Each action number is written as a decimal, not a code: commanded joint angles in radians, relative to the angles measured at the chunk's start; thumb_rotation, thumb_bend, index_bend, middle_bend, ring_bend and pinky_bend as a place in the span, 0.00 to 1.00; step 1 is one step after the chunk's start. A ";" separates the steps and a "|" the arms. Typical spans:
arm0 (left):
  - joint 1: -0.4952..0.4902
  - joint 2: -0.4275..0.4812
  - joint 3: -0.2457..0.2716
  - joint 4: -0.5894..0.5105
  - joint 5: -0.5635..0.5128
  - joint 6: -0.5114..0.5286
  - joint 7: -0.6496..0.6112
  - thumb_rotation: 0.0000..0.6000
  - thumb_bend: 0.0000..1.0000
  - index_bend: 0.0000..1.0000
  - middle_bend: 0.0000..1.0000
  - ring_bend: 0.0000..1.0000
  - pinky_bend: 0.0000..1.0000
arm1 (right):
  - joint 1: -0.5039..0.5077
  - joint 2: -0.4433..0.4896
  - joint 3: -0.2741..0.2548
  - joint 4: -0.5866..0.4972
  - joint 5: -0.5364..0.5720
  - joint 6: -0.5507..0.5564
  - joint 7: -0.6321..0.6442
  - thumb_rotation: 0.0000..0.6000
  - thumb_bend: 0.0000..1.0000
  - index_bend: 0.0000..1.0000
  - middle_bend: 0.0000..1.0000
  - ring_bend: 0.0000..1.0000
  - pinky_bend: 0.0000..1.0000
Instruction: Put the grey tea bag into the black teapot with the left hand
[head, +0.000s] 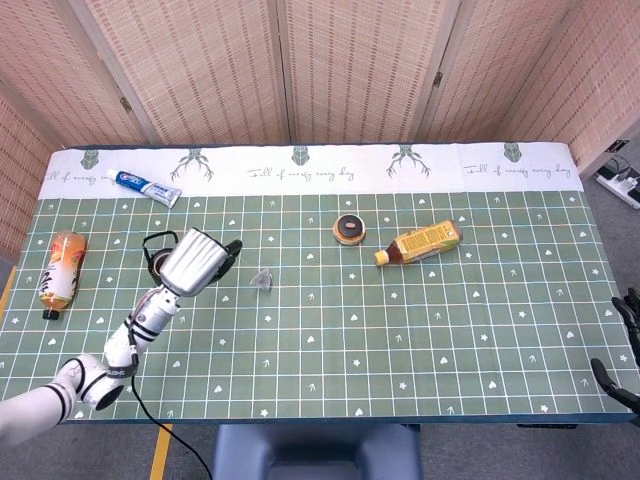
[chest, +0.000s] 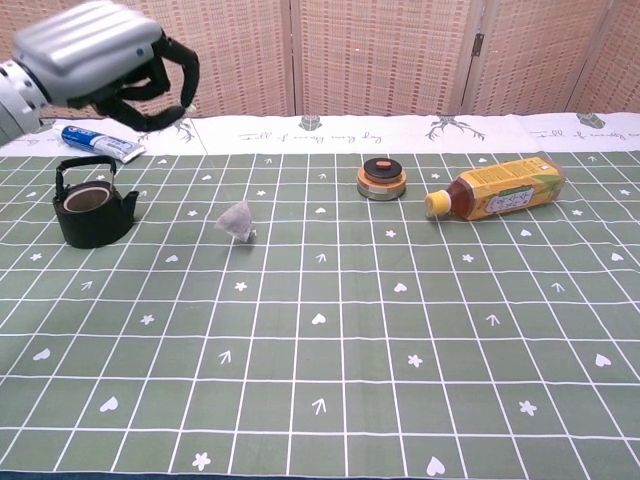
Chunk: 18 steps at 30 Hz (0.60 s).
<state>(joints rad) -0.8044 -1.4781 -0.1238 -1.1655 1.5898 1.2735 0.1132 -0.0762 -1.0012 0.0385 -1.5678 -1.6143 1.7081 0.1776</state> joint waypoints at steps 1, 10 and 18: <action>-0.013 0.093 -0.048 -0.084 -0.032 -0.025 0.060 1.00 0.55 0.58 1.00 1.00 1.00 | -0.001 0.000 0.002 -0.002 0.008 -0.004 0.000 1.00 0.36 0.00 0.00 0.00 0.00; -0.016 0.210 -0.091 -0.152 -0.057 -0.039 0.069 1.00 0.55 0.58 1.00 1.00 1.00 | 0.006 -0.005 0.011 -0.016 0.037 -0.029 -0.015 1.00 0.37 0.00 0.00 0.00 0.00; 0.001 0.231 -0.075 -0.114 -0.056 -0.046 0.027 1.00 0.55 0.59 1.00 1.00 1.00 | 0.013 -0.008 0.019 -0.021 0.057 -0.049 -0.029 1.00 0.36 0.00 0.00 0.00 0.00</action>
<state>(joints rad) -0.8052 -1.2492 -0.2032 -1.2856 1.5316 1.2313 0.1464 -0.0639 -1.0095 0.0570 -1.5885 -1.5577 1.6598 0.1491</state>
